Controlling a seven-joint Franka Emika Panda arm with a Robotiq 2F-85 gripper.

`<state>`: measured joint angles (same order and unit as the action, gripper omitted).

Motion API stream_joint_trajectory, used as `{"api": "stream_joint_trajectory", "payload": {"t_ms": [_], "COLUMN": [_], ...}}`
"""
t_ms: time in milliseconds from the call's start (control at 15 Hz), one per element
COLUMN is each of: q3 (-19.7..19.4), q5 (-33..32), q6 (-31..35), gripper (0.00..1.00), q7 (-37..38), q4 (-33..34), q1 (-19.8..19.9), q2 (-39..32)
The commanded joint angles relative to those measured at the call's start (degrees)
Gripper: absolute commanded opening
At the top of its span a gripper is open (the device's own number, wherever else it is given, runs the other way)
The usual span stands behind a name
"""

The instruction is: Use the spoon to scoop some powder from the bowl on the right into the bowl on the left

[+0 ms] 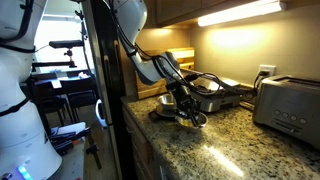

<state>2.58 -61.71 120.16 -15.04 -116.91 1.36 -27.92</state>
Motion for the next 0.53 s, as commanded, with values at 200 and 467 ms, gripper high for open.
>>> {"api": "stream_joint_trajectory", "payload": {"t_ms": [200, 467], "q3": [-0.05, -0.30], "q5": [2.94, 3.75], "q6": [1.77, 1.84], "gripper": [0.04, 0.04], "q7": [-2.52, -3.00], "q4": [-1.78, -1.87], "q1": [0.68, 0.93], "q2": [5.48, 6.66]}}
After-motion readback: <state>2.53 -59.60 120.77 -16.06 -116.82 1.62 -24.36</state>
